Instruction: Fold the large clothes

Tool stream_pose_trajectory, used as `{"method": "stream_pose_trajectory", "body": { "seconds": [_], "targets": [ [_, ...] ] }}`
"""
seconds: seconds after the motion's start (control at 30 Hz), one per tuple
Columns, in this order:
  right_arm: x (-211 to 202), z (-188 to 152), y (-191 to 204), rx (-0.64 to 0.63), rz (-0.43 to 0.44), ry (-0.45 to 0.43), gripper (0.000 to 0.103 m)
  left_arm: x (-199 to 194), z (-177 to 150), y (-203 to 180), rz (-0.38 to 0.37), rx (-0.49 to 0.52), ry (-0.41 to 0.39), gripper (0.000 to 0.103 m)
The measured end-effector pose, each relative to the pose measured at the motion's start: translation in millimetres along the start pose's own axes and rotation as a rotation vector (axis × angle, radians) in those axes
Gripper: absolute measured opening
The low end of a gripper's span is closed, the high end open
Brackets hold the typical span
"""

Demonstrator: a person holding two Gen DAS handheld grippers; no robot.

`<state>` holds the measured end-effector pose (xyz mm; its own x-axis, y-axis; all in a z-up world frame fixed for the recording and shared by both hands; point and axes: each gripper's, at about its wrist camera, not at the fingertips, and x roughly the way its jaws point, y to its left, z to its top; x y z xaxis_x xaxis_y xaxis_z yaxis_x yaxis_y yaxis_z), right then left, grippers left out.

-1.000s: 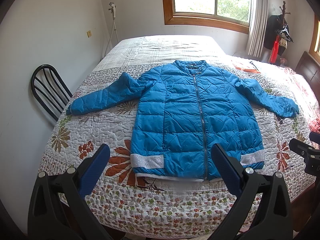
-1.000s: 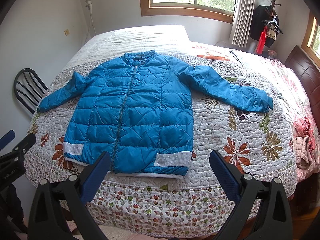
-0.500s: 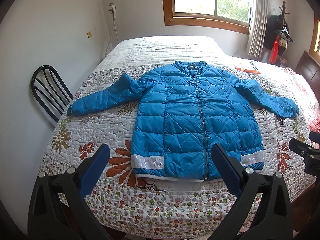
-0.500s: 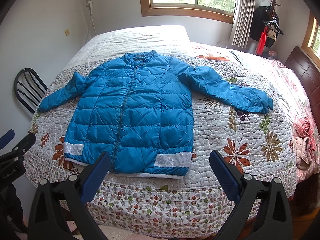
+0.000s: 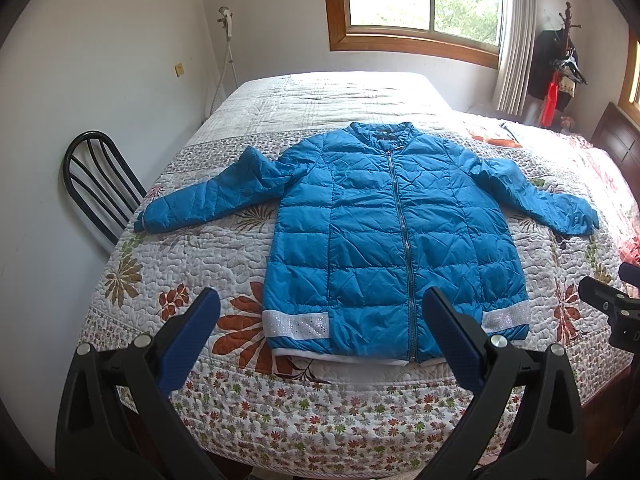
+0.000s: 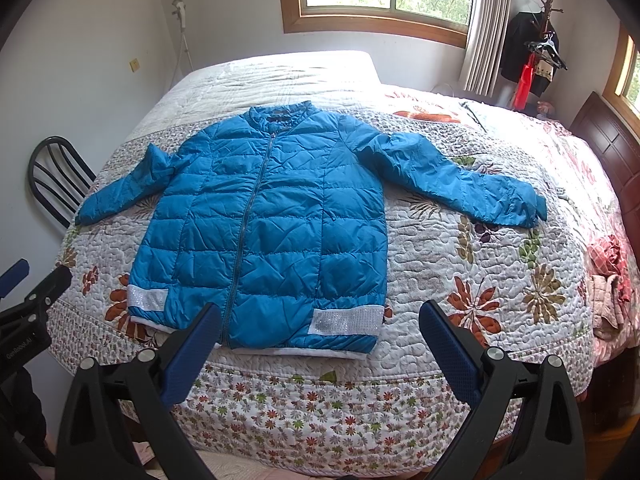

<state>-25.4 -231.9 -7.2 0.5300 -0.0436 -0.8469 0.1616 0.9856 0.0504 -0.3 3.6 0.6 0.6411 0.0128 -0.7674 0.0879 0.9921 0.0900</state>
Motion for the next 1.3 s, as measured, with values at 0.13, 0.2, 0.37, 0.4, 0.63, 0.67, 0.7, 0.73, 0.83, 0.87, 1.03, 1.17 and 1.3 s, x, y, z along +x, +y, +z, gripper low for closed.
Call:
{"method": "stream_pose_trajectory", "body": {
  "seconds": [0.13,0.2,0.37,0.4,0.63,0.67,0.7,0.73,0.83,0.87,1.03,1.17,1.3],
  "targets": [
    [1,1,0,0.0,0.0,0.0,0.099,0,0,0,0.001,0.0,-0.001,0.1],
    [2,1,-1,0.0,0.002,0.001,0.099,0,0,0,0.001,0.0,0.0,0.1],
    [2,1,0,0.0,0.001,0.002,0.099,0,0,0,0.002,0.001,-0.001,0.1],
    [2,1,0,-0.001,0.001,0.002,0.099,0,0,0,0.001,0.001,-0.001,0.1],
    [5,2,1,0.0,0.002,0.004,0.099,0,0,4,0.0,0.001,0.004,0.1],
    [5,2,1,0.0,0.001,0.005,0.099,0,0,5,0.0,0.001,0.005,0.1],
    [6,1,1,0.0,0.002,0.004,0.099,0,0,5,0.0,0.001,0.005,0.1],
    [6,1,1,0.001,0.002,0.005,0.099,6,3,9,0.001,0.001,0.008,0.1],
    [10,3,0,0.003,0.005,0.009,0.099,10,2,7,0.002,0.003,0.014,0.1],
    [11,3,0,0.004,0.009,0.009,0.099,11,3,5,0.002,0.003,0.018,0.1],
    [30,9,-12,0.018,0.028,0.021,0.099,26,7,1,-0.005,0.005,0.047,0.1],
    [48,23,-31,0.015,0.001,0.01,0.099,45,23,-8,-0.019,0.006,0.058,0.1],
    [66,45,-71,0.044,-0.002,-0.053,0.099,70,50,-31,-0.029,0.019,0.029,0.1]
  ]
}}
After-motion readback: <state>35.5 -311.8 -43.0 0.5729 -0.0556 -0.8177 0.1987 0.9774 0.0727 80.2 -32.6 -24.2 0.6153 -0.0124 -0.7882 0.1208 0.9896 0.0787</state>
